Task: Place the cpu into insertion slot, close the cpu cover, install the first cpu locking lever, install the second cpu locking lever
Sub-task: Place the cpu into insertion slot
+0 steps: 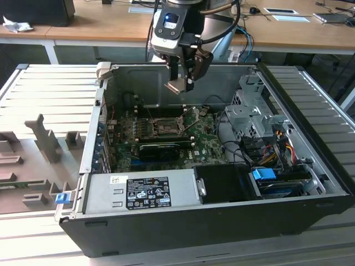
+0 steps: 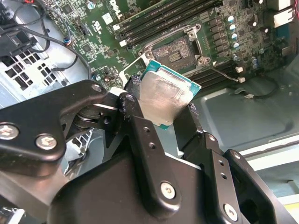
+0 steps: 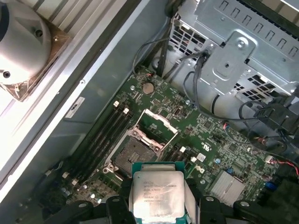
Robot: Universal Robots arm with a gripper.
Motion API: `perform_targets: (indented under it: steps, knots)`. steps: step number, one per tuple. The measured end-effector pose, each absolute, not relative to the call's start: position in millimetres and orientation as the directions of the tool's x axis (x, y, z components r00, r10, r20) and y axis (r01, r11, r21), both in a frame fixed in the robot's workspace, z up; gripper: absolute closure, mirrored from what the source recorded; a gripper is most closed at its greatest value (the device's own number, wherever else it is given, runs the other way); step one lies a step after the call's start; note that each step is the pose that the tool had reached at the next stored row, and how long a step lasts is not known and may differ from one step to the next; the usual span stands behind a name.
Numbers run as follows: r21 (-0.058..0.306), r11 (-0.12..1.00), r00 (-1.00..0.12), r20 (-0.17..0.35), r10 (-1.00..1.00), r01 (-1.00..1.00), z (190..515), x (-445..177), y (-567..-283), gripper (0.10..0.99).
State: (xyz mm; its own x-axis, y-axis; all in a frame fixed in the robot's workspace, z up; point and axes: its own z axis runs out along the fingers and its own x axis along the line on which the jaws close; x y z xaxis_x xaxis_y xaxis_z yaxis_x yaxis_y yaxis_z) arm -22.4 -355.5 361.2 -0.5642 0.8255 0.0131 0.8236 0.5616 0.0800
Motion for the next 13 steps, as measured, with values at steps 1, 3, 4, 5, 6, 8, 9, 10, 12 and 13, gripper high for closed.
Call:
perform_targets:
  steps: [1,3,4,5,6,8,9,10,12,13]
  knots:
    - [0.080,0.551,-0.553,0.013,0.833,0.831,361.0,-22.4,-355.5,0.557]
    - [0.080,0.529,-0.532,0.013,0.847,0.845,360.7,-22.4,-355.5,0.557]
    - [0.080,0.524,-0.527,0.012,0.850,0.848,360.6,-22.4,-355.5,0.557]
    - [0.079,0.520,-0.522,0.012,0.853,0.851,360.5,-22.4,-355.5,0.557]
    - [0.079,0.514,-0.516,0.012,0.856,0.854,360.3,-22.4,-355.5,0.557]
    - [0.079,0.504,-0.506,0.012,0.862,0.860,360.0,-22.4,-355.5,0.557]
    - [0.079,0.500,-0.502,0.011,0.865,0.862,360.0,-22.4,-355.5,0.557]
    - [0.079,0.492,-0.494,0.011,0.869,0.867,359.8,-22.4,-355.5,0.557]
    - [0.078,0.477,-0.479,0.010,0.878,0.875,359.3,-22.4,-355.5,0.557]
    - [0.078,0.470,-0.472,0.009,0.882,0.879,359.1,-22.4,-355.5,0.557]
